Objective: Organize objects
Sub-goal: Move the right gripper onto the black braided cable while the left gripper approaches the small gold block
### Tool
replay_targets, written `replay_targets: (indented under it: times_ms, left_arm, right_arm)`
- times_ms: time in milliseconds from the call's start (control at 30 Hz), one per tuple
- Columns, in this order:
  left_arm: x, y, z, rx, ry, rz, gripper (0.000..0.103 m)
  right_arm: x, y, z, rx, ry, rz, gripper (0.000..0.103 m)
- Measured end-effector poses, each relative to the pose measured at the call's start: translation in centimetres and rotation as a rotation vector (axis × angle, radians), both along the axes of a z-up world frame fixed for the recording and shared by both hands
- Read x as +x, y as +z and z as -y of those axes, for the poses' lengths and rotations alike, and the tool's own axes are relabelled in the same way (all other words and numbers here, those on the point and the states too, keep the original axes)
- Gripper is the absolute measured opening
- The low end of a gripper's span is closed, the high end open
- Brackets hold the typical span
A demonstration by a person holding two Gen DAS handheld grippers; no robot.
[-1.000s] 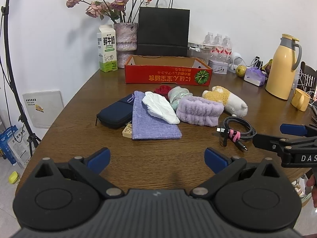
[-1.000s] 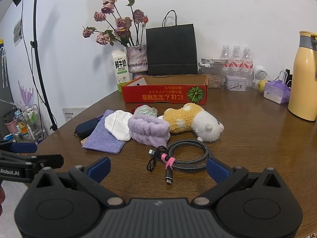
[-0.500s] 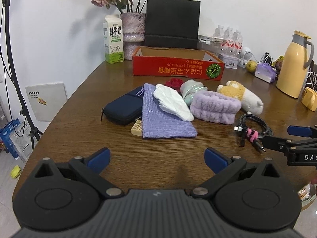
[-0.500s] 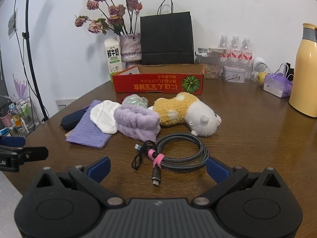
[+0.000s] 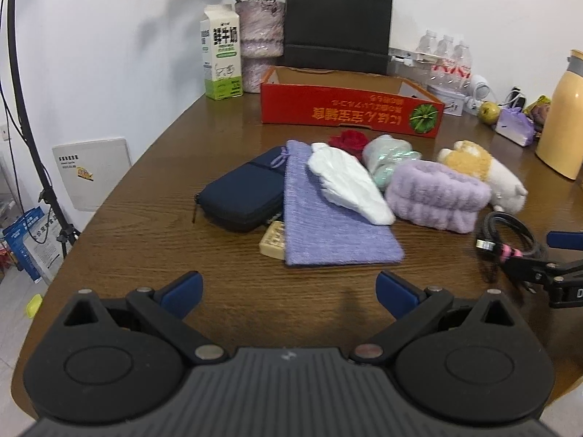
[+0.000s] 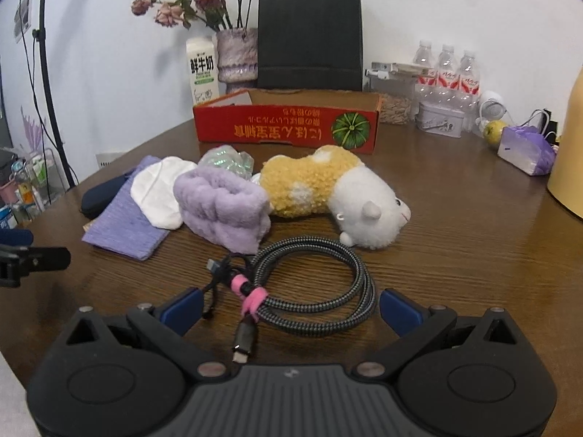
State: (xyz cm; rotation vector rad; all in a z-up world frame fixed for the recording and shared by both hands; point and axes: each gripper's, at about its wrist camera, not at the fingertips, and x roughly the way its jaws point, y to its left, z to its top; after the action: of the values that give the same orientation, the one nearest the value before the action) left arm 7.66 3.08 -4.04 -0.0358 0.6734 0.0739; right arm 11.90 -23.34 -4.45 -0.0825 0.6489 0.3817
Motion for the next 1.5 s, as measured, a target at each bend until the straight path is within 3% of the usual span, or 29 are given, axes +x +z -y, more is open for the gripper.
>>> replay_targets:
  times_ms: [367, 833, 1400, 1500]
  left_arm:
    - [1.9, -0.8, -2.3, 0.010, 0.062, -0.033, 0.103]
    - [3.3, -1.1, -4.6, 0.046, 0.118, -0.045, 0.103]
    - [5.7, -1.3, -3.2, 0.044, 0.068, -0.038, 0.101]
    - [5.6, -1.3, -2.9, 0.032, 0.066, -0.036, 0.093]
  right_arm:
    - [3.4, -0.9, -0.4, -0.038, 0.075, -0.066, 0.103]
    - [4.9, -1.2, -1.1, -0.045, 0.101, -0.034, 0.103]
    - [5.2, -1.2, -1.6, -0.045, 0.081, -0.034, 0.103]
    - [5.1, -1.2, -1.7, -0.045, 0.076, -0.034, 0.103]
